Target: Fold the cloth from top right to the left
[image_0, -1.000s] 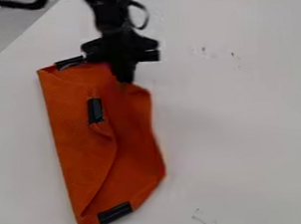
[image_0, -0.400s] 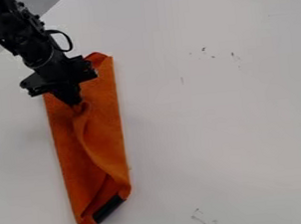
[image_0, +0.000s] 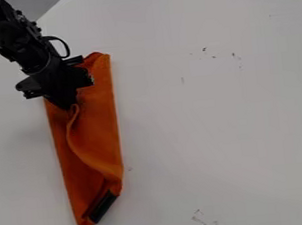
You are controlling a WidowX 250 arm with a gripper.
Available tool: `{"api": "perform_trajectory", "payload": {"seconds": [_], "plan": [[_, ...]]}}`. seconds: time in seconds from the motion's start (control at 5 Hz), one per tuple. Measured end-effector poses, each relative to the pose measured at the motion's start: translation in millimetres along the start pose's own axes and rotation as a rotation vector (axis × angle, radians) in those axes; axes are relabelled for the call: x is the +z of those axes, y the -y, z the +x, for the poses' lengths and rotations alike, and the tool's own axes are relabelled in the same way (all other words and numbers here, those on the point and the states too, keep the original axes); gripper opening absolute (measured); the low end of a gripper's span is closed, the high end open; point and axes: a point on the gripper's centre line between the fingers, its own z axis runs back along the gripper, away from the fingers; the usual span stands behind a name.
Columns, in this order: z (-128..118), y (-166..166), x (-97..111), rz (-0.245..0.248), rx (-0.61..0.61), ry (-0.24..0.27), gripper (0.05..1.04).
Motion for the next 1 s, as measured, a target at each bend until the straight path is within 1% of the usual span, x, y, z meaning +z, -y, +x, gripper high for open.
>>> {"api": "perform_trajectory", "payload": {"seconds": [0.2,0.4,0.6,0.8,1.0], "plan": [[0.3,-8.9,2.4,0.057,-0.058,-0.027,0.484],[12.9,-21.2,10.4,0.110,-0.149,-0.035,0.785],[32.3,-40.0,24.6,0.148,-0.215,-0.051,0.994],[51.0,-50.2,35.0,0.157,-0.259,-0.070,1.002],[53.3,-65.8,29.2,0.126,-0.249,-0.137,0.999]]}}
